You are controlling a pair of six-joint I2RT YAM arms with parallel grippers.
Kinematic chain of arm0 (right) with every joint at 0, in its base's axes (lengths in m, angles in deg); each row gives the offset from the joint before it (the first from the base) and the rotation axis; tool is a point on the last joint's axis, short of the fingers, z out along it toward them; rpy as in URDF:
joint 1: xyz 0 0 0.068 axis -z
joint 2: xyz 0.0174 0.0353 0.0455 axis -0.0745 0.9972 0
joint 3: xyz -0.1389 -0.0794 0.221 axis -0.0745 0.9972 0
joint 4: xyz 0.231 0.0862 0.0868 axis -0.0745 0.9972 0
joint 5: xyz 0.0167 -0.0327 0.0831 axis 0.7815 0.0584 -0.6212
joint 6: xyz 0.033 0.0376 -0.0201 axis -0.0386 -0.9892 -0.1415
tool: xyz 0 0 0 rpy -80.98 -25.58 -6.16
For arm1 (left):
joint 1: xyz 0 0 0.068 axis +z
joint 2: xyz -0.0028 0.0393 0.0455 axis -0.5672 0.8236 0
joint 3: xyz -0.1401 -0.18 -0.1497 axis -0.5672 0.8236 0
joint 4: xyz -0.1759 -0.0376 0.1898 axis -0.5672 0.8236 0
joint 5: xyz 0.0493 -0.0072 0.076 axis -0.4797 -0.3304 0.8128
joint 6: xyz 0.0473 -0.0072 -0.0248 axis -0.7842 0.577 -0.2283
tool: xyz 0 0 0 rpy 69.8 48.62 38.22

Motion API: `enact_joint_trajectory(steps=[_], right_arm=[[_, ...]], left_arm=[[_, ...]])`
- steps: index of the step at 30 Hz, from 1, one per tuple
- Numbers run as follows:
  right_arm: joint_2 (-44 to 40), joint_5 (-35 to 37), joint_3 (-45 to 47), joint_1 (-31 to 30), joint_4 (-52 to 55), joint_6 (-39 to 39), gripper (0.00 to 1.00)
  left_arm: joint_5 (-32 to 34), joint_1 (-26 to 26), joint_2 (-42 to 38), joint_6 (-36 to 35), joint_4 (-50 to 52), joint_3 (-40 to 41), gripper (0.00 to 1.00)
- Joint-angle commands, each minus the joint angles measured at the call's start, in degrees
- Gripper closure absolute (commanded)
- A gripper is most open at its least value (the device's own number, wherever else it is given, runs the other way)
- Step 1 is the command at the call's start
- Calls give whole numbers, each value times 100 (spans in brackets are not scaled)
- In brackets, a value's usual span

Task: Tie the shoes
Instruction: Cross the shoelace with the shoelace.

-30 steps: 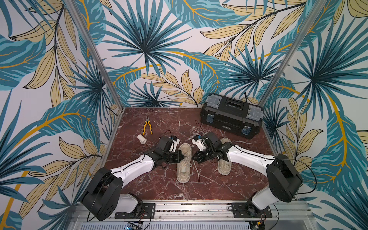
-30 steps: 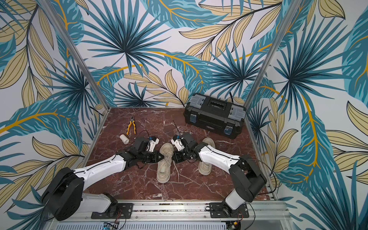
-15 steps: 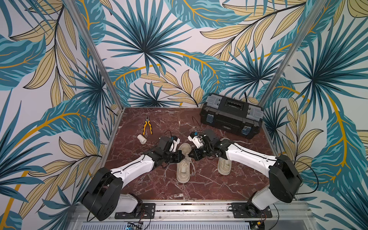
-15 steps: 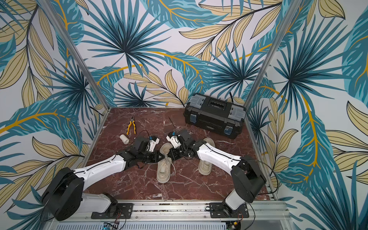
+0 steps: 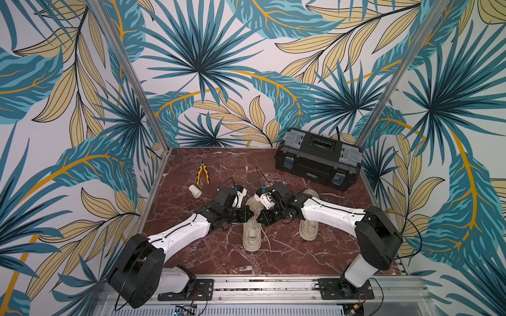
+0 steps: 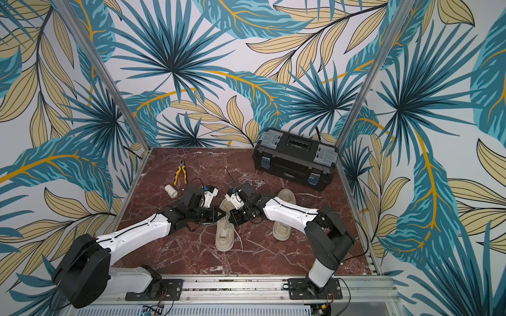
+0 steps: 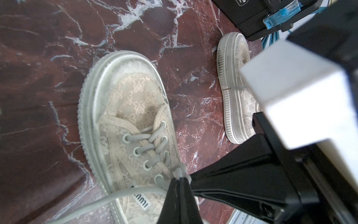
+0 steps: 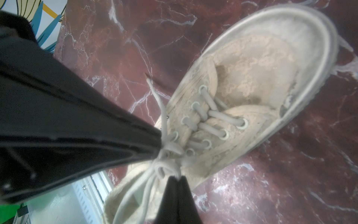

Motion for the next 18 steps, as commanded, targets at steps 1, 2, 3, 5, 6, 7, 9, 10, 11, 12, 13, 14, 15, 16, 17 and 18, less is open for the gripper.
enact_joint_trajectory(steps=[1, 2, 3, 5, 6, 7, 9, 10, 11, 12, 13, 14, 15, 16, 17, 18], right_arm=[[99, 41, -45, -41, 34, 38, 100], [104, 40, -45, -42, 12, 37, 100], [109, 44, -53, -41, 3, 28, 100], [109, 26, -54, -51, -35, 11, 100], [106, 27, -58, -55, -45, 1, 100], [117, 24, -63, -57, -53, -3, 100], [130, 14, -85, -50, -55, -12, 100], [144, 13, -88, -50, -55, -11, 100], [152, 13, -98, -50, -55, -9, 100], [149, 11, -98, -50, -54, -12, 100], [145, 10, -104, -52, -51, -8, 100], [136, 12, -102, -51, -46, -7, 100], [135, 18, -115, -51, -45, -7, 100], [135, 11, -131, -55, -33, -2, 100], [136, 24, -142, -50, -14, 0, 100], [144, 24, -159, -50, -10, -3, 100]], left_arm=[[-93, 19, -143, 13, -148, 105, 100], [-113, 11, -139, 19, -174, 113, 100], [-129, 13, -135, 17, -192, 114, 100], [-149, -8, -118, 12, -218, 105, 100], [-160, -17, -108, 8, -224, 101, 100], [-167, -28, -91, 0, -230, 96, 100], [-180, -53, -81, -9, -237, 87, 100], [-177, -62, -86, -10, -241, 79, 100], [-185, -73, -82, -26, -236, 79, 100], [-181, -80, -90, -35, -228, 70, 100], [-184, -86, -91, -43, -224, 72, 100], [-189, -94, -88, -44, -219, 70, 100], [-179, -100, -82, -58, -221, 61, 100], [-186, -108, -77, -75, -215, 53, 100], [-191, -117, -73, -84, -203, 39, 100], [-197, -137, -58, -104, -193, 22, 100]])
